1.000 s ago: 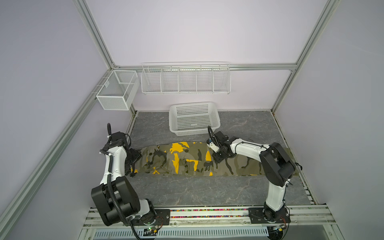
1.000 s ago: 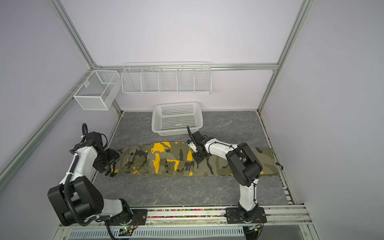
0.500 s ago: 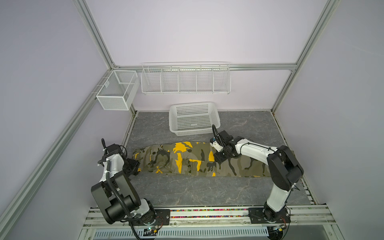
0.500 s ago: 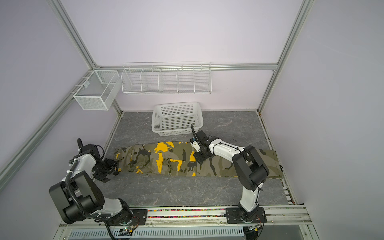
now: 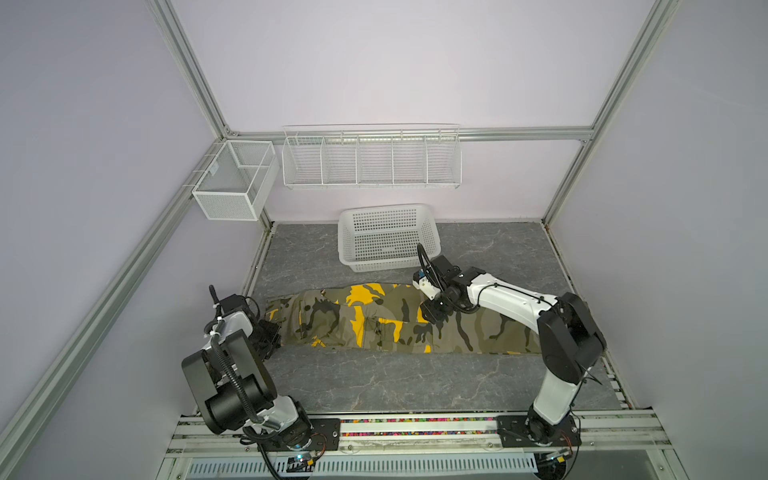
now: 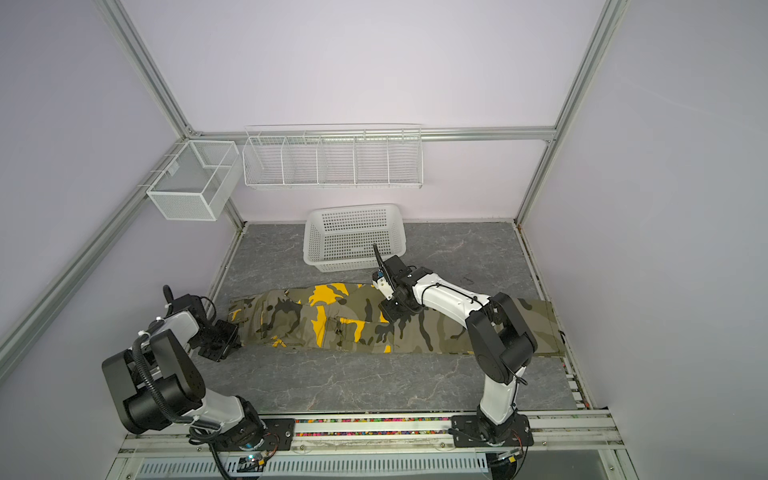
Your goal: Fold and stack the trousers
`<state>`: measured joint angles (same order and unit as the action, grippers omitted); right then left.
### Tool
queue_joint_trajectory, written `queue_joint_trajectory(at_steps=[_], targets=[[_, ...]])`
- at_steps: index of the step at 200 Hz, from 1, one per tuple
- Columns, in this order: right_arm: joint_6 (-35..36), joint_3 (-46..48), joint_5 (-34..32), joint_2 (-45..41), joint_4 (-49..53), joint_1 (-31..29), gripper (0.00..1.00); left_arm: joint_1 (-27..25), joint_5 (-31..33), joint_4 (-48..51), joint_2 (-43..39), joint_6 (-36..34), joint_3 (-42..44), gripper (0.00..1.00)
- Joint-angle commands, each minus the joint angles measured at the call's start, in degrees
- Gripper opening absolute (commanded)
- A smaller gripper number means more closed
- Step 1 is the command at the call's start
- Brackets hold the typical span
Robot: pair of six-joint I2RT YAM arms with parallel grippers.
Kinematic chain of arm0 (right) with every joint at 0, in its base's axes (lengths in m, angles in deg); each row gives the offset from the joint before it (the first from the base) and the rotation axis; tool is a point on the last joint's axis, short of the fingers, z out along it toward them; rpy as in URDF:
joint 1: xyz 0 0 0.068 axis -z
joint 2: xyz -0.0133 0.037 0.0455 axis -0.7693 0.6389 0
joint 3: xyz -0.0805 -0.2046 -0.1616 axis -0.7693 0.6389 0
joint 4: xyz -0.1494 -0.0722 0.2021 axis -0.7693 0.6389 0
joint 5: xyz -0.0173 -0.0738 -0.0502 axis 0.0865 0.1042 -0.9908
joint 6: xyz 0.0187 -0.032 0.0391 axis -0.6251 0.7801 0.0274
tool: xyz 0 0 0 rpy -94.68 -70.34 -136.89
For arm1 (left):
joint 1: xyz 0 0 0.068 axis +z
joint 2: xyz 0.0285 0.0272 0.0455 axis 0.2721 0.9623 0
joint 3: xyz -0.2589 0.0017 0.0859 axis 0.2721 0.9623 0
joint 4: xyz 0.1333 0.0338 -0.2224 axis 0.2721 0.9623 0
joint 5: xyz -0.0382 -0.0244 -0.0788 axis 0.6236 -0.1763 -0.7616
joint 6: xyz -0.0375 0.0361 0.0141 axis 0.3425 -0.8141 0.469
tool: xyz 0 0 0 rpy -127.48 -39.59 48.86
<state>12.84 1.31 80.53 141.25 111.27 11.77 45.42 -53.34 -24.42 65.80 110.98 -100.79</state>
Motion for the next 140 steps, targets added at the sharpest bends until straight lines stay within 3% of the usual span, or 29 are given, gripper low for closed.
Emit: queue_joint_trajectory(at_steps=[1,13,77,140], targets=[[0.28,-1.07,-0.37,0.02,2.87,-0.5,0.58,0.24,2.47,2.44,-2.47,-1.1,-2.96,0.12],[0.41,-0.97,-0.15,0.68,3.15,-0.52,0.58,0.26,2.88,3.97,-3.22,-1.73,-4.37,0.08],[0.03,2.61,1.08,2.25,1.45,-0.74,0.57,0.16,-1.24,9.24,-7.37,-6.1,-10.83,0.04],[0.05,7.18,1.26,4.41,-0.85,-1.9,0.57,0.09,-0.15,10.56,-4.73,-9.36,-16.8,0.12]])
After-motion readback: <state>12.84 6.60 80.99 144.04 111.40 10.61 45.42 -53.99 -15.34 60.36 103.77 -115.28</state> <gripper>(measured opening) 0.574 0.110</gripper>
